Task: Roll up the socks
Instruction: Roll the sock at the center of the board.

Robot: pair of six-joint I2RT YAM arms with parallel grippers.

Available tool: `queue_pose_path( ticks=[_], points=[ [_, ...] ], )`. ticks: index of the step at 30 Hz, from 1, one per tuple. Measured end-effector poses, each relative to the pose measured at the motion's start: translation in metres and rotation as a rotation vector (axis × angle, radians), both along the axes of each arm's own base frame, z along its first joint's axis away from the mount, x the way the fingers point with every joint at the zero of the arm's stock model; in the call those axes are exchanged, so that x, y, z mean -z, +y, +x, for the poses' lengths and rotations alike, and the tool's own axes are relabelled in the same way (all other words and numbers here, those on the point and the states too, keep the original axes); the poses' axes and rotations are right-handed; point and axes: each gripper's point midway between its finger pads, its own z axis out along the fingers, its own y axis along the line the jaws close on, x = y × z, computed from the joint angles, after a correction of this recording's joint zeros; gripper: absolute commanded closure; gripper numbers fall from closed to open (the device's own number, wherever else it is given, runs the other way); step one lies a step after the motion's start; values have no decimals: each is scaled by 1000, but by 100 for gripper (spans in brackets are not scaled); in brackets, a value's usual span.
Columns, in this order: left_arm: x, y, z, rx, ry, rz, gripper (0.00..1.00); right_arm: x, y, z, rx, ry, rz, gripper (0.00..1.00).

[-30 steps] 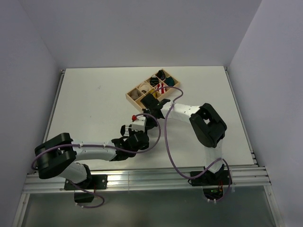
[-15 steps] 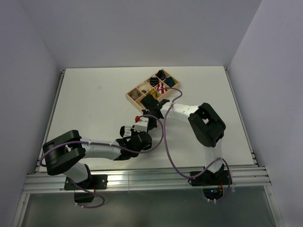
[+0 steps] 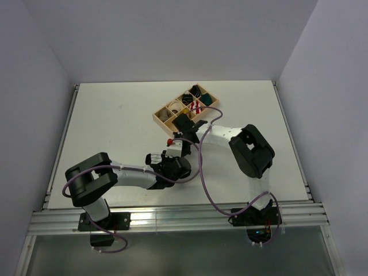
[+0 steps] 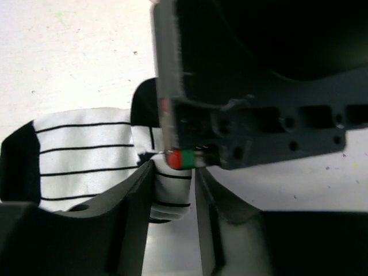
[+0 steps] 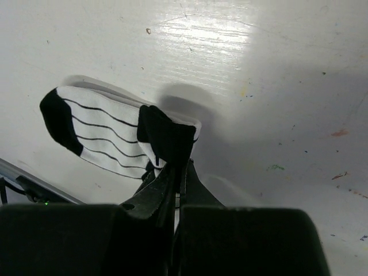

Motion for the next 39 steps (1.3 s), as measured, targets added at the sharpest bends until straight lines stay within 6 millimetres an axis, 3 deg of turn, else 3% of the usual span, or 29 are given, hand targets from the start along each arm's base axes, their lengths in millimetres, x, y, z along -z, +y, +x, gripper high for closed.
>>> queue_pose_path(
  ticks=[3, 4, 6, 8, 12, 16, 23, 26, 34, 39],
  points=[
    [2, 3, 3, -17, 9, 5, 79, 1, -1, 1, 11, 12, 19, 100],
    [1, 3, 4, -18, 13, 2, 91, 1, -1, 2, 14, 14, 27, 100],
    [1, 2, 5, -25, 20, -14, 100, 2, 1, 4, 19, 12, 49, 100],
    [2, 2, 7, -27, 31, -21, 100, 3, 1, 6, 33, 11, 79, 96],
    [0, 2, 11, -25, 59, -59, 100, 2, -1, 9, 67, 0, 159, 71],
    [-2, 6, 14, -22, 107, -164, 100, -12, -7, 10, 91, -21, 222, 58],
    [-5, 26, 16, -52, 226, -455, 100, -61, -8, 19, 102, -169, 359, 55],
    [-6, 33, 12, -70, 271, -577, 100, -67, -5, 22, 95, -207, 389, 55],
    [-4, 51, -8, -179, 364, -924, 99, -52, 11, 9, 29, -193, 402, 49],
    [-1, 61, -21, -240, 394, -1099, 97, -25, 26, -12, -37, -130, 385, 48]
  ],
)
